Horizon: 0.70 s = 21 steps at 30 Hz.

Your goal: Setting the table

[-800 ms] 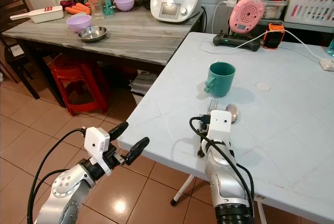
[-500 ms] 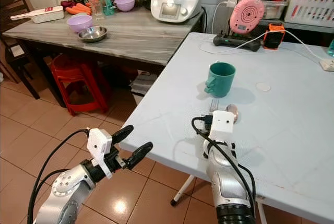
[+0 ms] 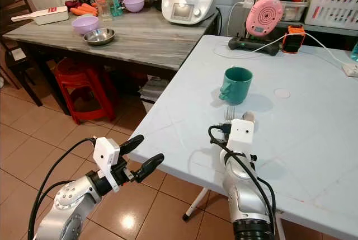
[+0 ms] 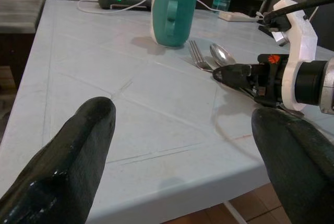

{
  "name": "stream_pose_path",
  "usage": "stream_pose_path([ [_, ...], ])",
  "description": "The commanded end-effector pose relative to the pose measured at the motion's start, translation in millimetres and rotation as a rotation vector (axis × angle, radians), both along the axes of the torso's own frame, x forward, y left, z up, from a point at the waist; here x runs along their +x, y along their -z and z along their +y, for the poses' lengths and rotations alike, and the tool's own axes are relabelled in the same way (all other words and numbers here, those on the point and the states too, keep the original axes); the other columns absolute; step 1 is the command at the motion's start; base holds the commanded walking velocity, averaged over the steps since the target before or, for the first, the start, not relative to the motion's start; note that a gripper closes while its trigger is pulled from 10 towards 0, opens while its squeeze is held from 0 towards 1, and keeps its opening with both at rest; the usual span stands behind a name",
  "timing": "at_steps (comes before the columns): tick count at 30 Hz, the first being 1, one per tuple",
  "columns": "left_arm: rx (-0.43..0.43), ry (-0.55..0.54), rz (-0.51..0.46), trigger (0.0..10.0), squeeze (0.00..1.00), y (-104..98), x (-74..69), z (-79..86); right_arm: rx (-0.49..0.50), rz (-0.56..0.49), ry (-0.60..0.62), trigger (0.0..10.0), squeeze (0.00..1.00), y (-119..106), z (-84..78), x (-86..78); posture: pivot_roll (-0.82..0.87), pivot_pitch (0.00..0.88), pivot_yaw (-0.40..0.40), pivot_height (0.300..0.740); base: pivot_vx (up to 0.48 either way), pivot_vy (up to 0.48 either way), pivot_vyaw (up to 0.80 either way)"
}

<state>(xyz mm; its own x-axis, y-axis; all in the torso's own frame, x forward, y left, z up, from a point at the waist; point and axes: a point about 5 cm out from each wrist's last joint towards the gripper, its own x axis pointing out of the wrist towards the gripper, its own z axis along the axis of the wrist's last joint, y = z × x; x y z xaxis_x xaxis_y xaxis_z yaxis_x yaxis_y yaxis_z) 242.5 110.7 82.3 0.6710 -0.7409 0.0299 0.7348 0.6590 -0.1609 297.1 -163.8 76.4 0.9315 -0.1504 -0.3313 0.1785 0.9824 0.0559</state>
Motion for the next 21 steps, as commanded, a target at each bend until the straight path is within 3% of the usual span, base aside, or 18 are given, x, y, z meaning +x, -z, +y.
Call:
stream_pose_path([
  [1,0.01,0.018,-0.018,10.0,0.0,-5,1.2,0.3,0.033,0.122,0.012,0.0,0.0,25,0.4,-10.8,-0.01,0.0,0.067,0.74,0.0,0.0,0.0],
  [8,0.043,-0.061,-0.039,10.0,0.0,-4,5.0,5.7,0.102,0.056,0.075,0.0,0.0,11,-2.7,-8.4,-0.01,0.0,0.063,0.74,0.0,0.0,0.0],
  [10,0.104,-0.209,-0.03,10.0,0.0,2,13.9,16.2,0.095,-0.019,0.085,0.0,0.0,-2,-2.1,-7.8,-0.01,0.0,0.063,0.74,0.0,0.0,0.0],
  [11,0.104,-0.209,-0.03,10.0,0.0,2,13.9,16.2,0.095,-0.019,0.085,0.0,0.0,-2,-2.1,-7.8,-0.01,0.0,0.063,0.74,0.0,0.0,0.0],
  [12,0.121,-0.283,-0.01,10.0,0.0,6,18.3,21.5,0.083,-0.065,0.08,1.4,0.0,-10,-1.5,-8.4,-0.01,0.0,0.063,0.74,0.0,0.0,0.0],
  [14,0.13,-0.31,-0.007,10.0,0.0,8,19.8,23.7,0.079,-0.081,0.079,1.4,0.0,-12,-1.3,-9.0,-0.01,0.0,0.062,0.74,0.0,0.0,0.0],
  [15,0.126,-0.371,-0.002,10.0,0.0,9,22.7,28.3,0.062,-0.118,0.085,10.0,0.0,-18,-3.3,-12.3,-0.01,0.0,0.06,0.74,0.0,0.0,0.0],
  [21,0.105,-0.5,-0.012,10.0,0.0,5,32.3,36.4,-0.012,-0.23,0.088,10.0,0.0,-28,-14.3,-26.7,-0.01,0.0,0.06,0.74,0.0,0.0,0.0],
])
